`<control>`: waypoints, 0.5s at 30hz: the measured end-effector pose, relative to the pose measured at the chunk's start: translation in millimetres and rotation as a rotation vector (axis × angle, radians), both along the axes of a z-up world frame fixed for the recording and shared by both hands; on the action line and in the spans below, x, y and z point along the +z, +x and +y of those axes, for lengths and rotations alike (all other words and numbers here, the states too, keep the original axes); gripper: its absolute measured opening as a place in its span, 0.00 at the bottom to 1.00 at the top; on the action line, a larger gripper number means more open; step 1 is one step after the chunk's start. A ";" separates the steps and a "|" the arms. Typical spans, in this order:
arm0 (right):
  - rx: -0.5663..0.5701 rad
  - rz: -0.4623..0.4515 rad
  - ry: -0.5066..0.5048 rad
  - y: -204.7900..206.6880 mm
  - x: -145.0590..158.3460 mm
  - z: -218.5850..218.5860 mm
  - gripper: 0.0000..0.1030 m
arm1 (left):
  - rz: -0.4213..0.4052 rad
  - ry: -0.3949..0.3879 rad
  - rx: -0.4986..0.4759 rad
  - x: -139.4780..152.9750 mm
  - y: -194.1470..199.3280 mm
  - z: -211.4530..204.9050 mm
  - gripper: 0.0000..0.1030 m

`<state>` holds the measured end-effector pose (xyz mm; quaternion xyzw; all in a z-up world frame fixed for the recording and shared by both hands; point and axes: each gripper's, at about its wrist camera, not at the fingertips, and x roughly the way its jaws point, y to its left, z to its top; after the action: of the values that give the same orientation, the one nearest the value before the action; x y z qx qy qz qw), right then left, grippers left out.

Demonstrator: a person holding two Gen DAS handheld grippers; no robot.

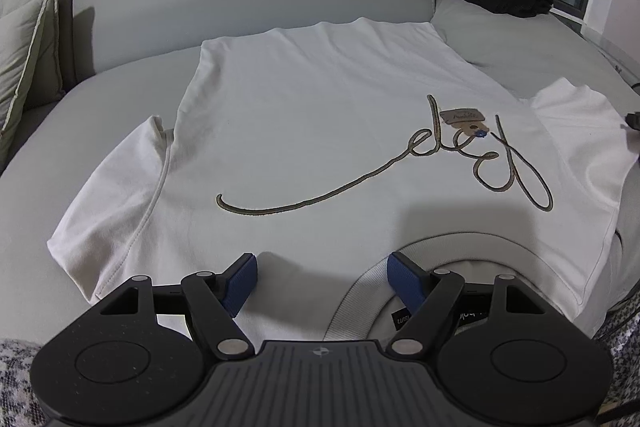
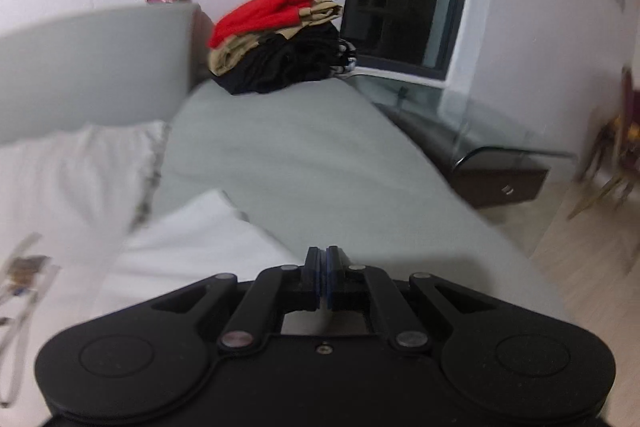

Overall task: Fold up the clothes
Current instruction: 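Grasp the shirt side with the right gripper and fold it toward the center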

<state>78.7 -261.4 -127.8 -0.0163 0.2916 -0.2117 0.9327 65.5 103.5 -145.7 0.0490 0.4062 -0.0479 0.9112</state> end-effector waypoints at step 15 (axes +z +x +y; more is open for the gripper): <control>0.298 0.370 0.065 -22.6 -19.2 58.5 0.00 | -0.001 0.017 -0.016 2.0 -4.1 -2.9 0.68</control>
<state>56.1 -203.0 -147.1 -0.0676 0.4585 -0.0557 0.8844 61.4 100.7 -143.7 0.0599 0.4056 -0.0517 0.9106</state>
